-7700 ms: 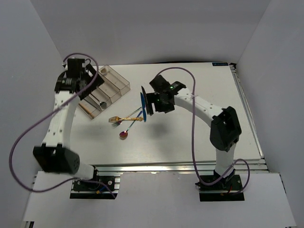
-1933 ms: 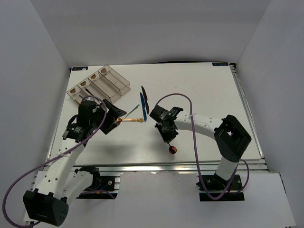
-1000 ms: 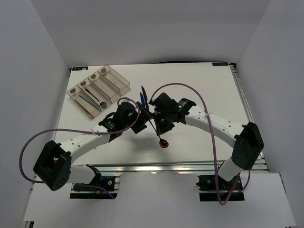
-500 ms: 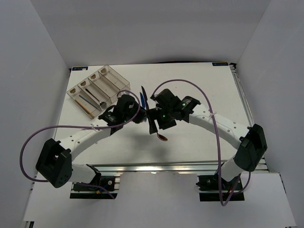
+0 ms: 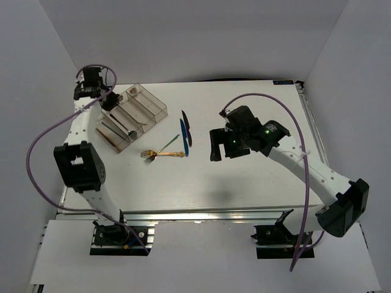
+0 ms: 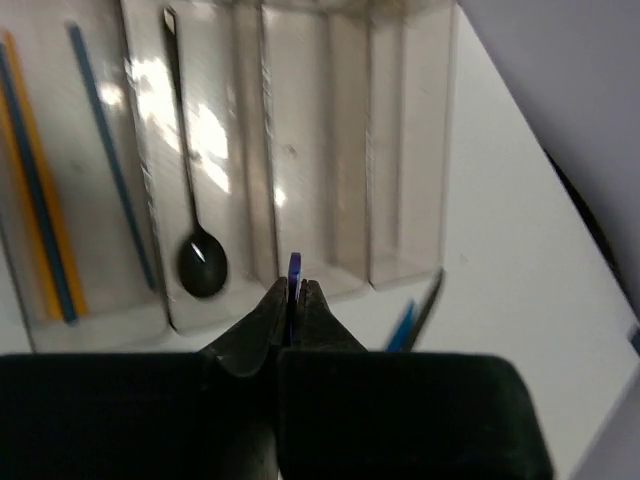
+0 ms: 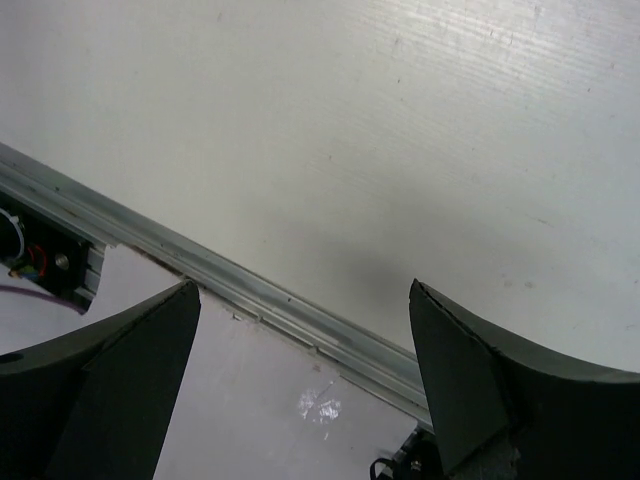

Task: Sort the eating utensils into containers

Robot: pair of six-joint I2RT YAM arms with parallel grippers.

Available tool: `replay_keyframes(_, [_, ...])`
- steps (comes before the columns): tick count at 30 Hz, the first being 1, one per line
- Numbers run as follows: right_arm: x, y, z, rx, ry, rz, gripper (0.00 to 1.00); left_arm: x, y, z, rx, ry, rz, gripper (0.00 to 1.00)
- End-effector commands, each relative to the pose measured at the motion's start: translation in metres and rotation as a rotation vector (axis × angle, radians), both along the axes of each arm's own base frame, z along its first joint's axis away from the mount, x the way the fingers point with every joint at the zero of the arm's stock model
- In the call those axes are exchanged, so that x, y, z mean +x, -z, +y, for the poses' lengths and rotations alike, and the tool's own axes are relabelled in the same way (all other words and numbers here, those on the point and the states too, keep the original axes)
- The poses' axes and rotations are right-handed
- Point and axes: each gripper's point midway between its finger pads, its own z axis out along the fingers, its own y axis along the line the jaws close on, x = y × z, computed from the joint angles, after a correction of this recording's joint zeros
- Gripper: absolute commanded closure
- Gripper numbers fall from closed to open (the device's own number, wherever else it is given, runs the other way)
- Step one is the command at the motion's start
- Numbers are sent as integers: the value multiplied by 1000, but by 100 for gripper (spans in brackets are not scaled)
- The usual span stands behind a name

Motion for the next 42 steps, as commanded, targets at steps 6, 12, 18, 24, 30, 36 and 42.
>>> replay_keyframes(6, [-24, -8, -12, 1, -63, 26, 11, 28, 41, 75, 194, 23, 271, 100])
replay_keyframes(12, [-27, -9, -15, -11, -74, 34, 11, 40, 56, 87, 151, -7, 249, 100])
replay_keyframes(18, [-25, -4, -12, -25, -76, 56, 11, 52, 74, 93, 104, -9, 253, 100])
replay_keyframes(24, [-20, -5, -5, -24, -78, 70, 11, 60, 89, 101, 77, -23, 257, 94])
replay_keyframes(30, [-17, 1, 1, -35, -81, 93, 11, 74, 78, 106, 78, -55, 199, 51])
replay_keyframes(36, [-9, 12, 11, -42, -91, 122, 11, 80, 58, 105, 77, -61, 143, 29])
replay_keyframes(42, [14, 31, 28, -73, -92, 116, 11, 72, 20, 91, 91, -16, 80, 20])
